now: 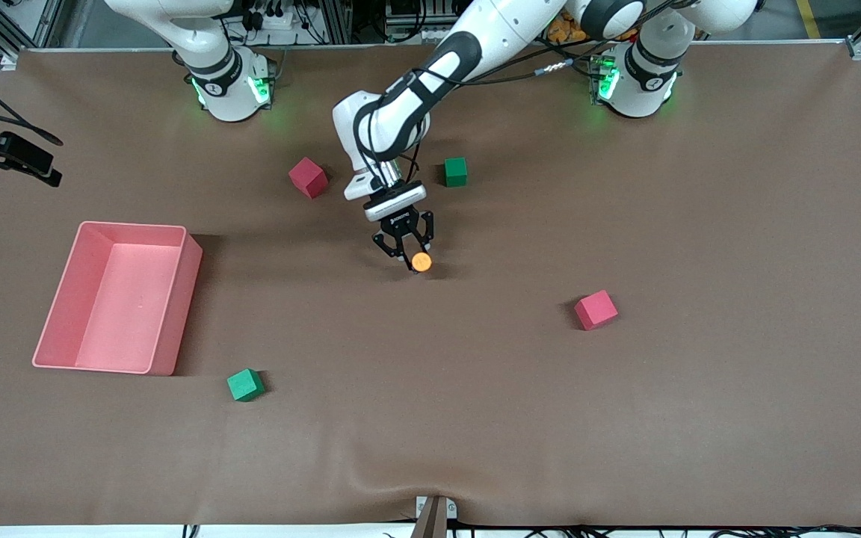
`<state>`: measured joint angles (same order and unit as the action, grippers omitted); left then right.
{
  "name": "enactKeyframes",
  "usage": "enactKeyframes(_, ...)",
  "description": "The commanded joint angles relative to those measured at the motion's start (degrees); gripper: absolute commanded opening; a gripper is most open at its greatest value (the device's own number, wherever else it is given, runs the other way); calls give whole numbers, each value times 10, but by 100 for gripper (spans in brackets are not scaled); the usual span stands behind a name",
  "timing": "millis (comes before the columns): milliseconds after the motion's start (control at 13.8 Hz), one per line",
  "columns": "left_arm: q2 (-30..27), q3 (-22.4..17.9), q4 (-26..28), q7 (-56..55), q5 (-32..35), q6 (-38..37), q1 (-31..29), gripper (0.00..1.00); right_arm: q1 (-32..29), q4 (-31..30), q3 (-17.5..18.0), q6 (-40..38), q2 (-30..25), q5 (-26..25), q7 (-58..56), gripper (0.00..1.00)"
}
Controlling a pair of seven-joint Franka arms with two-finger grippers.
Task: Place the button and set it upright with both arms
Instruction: 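Lift and turn the button upright with the left gripper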
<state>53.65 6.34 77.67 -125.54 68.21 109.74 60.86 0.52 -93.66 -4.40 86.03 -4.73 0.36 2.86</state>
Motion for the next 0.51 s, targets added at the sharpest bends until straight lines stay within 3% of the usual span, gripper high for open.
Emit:
enactKeyframes(0,29,-5,-9,-41,74,-8,6,0,0,-5,-1,3,-10,7,9,100)
enactKeyframes(436,58,-5,-8,-57,135,-8,7,0,4,-6,-1,5,-10,7,9,100)
